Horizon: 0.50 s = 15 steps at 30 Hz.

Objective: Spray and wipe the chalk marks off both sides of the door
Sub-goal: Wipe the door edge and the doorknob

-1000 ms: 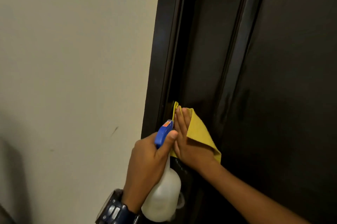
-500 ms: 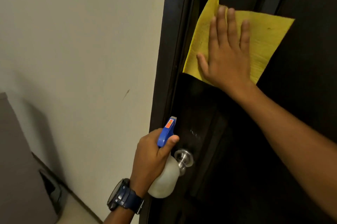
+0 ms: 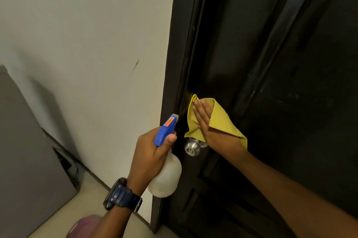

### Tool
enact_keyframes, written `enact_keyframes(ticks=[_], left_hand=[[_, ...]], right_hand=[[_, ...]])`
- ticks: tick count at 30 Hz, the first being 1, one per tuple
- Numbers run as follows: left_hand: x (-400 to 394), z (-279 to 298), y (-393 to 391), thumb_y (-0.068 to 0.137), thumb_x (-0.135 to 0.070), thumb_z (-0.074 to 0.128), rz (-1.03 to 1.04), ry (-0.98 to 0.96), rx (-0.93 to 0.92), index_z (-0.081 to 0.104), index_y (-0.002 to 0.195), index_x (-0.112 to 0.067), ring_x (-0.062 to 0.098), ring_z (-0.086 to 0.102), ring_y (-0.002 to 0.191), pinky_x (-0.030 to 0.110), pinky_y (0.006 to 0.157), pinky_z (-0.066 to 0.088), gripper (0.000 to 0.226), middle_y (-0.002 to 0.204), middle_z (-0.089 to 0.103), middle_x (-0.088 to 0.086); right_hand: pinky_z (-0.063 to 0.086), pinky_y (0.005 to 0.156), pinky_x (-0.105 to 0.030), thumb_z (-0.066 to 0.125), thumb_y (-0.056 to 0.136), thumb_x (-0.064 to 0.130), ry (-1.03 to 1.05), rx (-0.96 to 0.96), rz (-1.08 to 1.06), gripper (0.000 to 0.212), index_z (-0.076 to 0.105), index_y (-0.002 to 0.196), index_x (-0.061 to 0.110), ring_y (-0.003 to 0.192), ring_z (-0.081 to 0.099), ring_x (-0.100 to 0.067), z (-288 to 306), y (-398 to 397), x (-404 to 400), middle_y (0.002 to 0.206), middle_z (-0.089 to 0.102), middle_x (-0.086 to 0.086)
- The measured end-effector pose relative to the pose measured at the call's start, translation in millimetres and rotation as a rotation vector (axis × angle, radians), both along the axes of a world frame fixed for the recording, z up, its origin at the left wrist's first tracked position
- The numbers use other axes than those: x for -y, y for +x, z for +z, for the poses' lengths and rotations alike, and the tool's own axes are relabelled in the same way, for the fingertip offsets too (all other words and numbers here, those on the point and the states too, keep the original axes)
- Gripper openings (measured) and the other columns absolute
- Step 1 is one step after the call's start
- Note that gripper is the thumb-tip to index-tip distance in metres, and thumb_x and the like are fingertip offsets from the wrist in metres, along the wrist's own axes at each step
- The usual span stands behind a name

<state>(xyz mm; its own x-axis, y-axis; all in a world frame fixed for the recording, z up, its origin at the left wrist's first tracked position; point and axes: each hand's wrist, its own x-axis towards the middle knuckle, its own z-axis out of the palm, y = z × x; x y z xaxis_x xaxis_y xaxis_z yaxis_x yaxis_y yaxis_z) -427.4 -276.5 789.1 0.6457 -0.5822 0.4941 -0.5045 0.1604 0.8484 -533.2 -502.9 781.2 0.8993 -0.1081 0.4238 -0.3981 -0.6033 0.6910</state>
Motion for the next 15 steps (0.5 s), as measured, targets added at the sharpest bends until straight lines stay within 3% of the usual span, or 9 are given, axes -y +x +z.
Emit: enact_keyframes(ticks=[2,6,8,11,13,15], left_hand=[[-10.2,-8.2,-3.4,0.083,-0.088,0.034,0.010,-0.006,0.006,0.067,0.086,-0.032,0.017,0.060,0.065,0.024,0.062,0.046,0.065,0.068,0.063,-0.006],[-24.5,-24.8,-13.8,0.080,-0.091,0.031,0.012,0.021,-0.001,0.065,0.086,-0.030,0.016,0.060,0.070,0.022,0.064,0.045,0.070,0.071,0.065,-0.006],[-27.6,-32.2,-19.9,0.078,-0.093,0.029,0.016,0.029,-0.004,0.061,0.087,-0.036,0.011,0.060,0.074,0.017,0.065,0.044,0.066,0.072,0.063,-0.010],[-26.1,-42.8,-28.1,0.079,-0.093,0.029,0.012,0.046,-0.002,0.057,0.085,-0.039,0.006,0.059,0.071,0.011,0.065,0.042,0.061,0.069,0.058,-0.015],[-23.1,-49.4,-32.9,0.079,-0.093,0.028,-0.015,0.078,0.005,0.062,0.088,-0.031,0.011,0.059,0.069,0.015,0.065,0.043,0.071,0.073,0.062,-0.010],[-19.9,-57.3,-37.6,0.078,-0.094,0.028,-0.028,0.130,0.032,0.064,0.095,-0.025,0.012,0.061,0.073,0.025,0.069,0.047,0.080,0.081,0.066,-0.006]], right_hand=[[-0.020,0.119,-0.054,0.047,0.096,0.027,-0.032,-0.061,-0.029,0.088,-0.010,0.157,0.002,0.152,-0.019,-0.033,-11.9,-16.7,-2.7,0.165,-0.023,-0.015],[-0.018,0.113,-0.070,0.026,0.099,0.035,-0.059,-0.210,-0.099,0.077,-0.003,0.155,-0.010,0.148,-0.013,-0.052,-38.0,-65.1,-23.6,0.162,-0.011,-0.033],[-0.021,0.115,-0.065,0.041,0.096,0.036,-0.048,-0.251,-0.081,0.087,-0.005,0.154,-0.010,0.148,-0.014,-0.052,-66.0,-82.2,-24.0,0.162,-0.009,-0.032],[-0.009,0.124,-0.048,0.075,0.078,0.032,0.266,-0.202,-0.145,0.114,-0.001,0.158,0.001,0.154,-0.004,-0.037,-90.6,-101.2,-25.6,0.165,0.011,-0.016],[-0.002,0.126,-0.045,0.068,0.085,0.023,0.262,-0.103,-0.171,0.099,0.005,0.160,0.006,0.155,-0.004,-0.028,-96.2,-113.0,-35.7,0.169,0.003,-0.010],[-0.001,0.126,-0.047,0.046,0.098,0.012,0.383,-0.090,-0.112,0.072,0.010,0.160,0.007,0.156,-0.002,-0.025,-88.7,-123.0,-42.1,0.169,-0.006,-0.004]])
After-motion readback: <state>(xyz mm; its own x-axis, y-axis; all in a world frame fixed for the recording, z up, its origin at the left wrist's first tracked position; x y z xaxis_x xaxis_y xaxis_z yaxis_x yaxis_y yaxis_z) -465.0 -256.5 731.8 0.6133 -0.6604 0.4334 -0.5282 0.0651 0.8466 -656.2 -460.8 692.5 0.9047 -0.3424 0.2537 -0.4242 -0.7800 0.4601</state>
